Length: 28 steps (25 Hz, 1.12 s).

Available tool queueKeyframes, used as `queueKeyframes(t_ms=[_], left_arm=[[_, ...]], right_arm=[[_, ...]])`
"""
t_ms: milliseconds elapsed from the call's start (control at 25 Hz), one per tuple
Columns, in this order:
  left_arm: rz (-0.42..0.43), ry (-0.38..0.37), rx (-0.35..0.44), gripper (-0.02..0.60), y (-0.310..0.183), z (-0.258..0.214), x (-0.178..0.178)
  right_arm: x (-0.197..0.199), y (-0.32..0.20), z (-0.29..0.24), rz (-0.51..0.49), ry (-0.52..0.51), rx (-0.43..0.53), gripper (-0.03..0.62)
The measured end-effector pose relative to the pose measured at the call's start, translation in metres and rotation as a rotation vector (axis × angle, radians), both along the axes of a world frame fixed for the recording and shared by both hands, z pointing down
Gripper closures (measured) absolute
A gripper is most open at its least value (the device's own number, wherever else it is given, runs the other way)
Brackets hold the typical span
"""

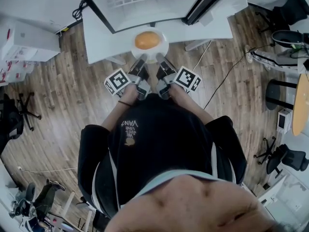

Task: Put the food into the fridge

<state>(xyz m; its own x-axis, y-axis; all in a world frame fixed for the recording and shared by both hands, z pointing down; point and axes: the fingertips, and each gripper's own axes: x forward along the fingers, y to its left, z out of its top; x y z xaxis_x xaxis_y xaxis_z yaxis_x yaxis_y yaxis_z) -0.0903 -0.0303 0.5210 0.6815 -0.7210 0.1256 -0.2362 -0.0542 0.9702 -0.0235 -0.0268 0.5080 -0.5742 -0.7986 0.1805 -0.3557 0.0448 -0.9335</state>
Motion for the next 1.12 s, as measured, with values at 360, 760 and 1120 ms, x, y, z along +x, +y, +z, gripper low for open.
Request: queueKeyframes(t_ms=[360, 760, 1120], left_arm=[[0.037, -0.005, -0.004, 0.551, -0.009, 0.005, -0.005], [0.042, 0.003, -0.003, 0.551, -0.027, 0.004, 0.002], [0.019, 0.002, -0.007, 0.551, -0.051, 0.004, 0.013]], right_arm=[[-0.005, -0.007, 0.006, 0.045, -0.008, -0.004, 0.572], [0.002, -0.024, 0.004, 0.053, -0.003, 0.0, 0.572], [0.014, -0.049, 0.004, 0.032, 0.001, -0.005, 0.572]])
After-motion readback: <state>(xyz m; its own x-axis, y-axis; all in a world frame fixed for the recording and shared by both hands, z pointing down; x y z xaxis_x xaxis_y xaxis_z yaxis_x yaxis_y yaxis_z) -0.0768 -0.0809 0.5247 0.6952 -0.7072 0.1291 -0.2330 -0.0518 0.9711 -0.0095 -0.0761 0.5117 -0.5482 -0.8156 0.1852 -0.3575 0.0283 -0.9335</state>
